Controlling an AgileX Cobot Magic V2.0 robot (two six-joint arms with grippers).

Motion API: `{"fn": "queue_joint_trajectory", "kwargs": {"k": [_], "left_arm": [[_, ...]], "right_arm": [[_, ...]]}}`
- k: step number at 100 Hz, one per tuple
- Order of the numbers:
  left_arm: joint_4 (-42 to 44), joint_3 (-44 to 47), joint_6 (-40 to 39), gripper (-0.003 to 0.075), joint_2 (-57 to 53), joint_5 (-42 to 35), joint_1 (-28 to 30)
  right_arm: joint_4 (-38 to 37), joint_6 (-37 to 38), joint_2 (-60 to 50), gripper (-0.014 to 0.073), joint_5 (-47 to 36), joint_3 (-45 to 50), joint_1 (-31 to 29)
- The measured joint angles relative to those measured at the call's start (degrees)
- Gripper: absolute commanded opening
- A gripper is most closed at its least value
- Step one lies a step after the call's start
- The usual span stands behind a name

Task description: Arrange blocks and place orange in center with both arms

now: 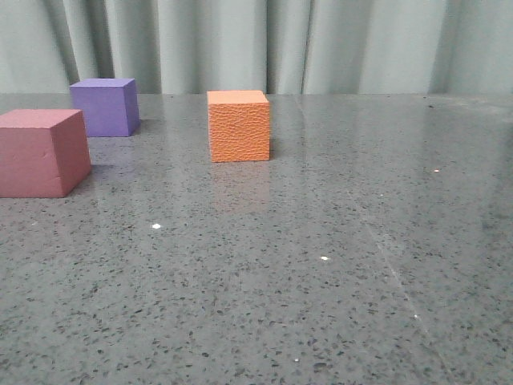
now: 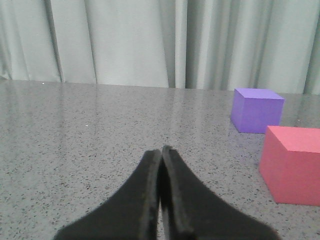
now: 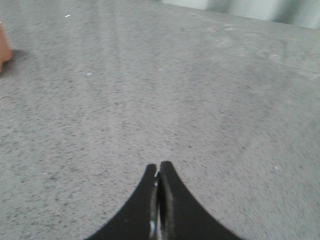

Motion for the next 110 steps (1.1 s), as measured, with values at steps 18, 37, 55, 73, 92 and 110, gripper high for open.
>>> {"fn": "queue_joint_trajectory", "kwargs": {"k": [18,37,55,73,92,110], "left_arm": [[0.0,0.0,0.0,-0.0010,0.0,0.0,0.0],[0.0,0.0,0.0,-0.0010,0.0,0.0,0.0],[0.0,0.0,0.0,-0.0010,0.0,0.0,0.0],[0.0,0.0,0.0,-0.0010,0.0,0.0,0.0],[0.0,0.0,0.0,-0.0010,0.0,0.0,0.0],[0.0,0.0,0.0,-0.0010,0.0,0.0,0.0]], "right_arm": [[4.5,0.1,-8.6,-0.0067,-3.6,7.3,-8.1],[13.0,-2.3,-16.3,-0.0067,-9.5,14.7,-14.5],[23.6,-13.1,-20.6,-0.0067,-18.3,21.2,-19.7],[27.8,-16.5,-21.0,-0.0067,-24.7,26.2,-24.6],[28.4,-16.7,-21.0,-0.0067,-29.1,30.4,-25.8],[28.5,-16.8,-21.0,-0.0067,-36.6,34.3,-25.8]]}}
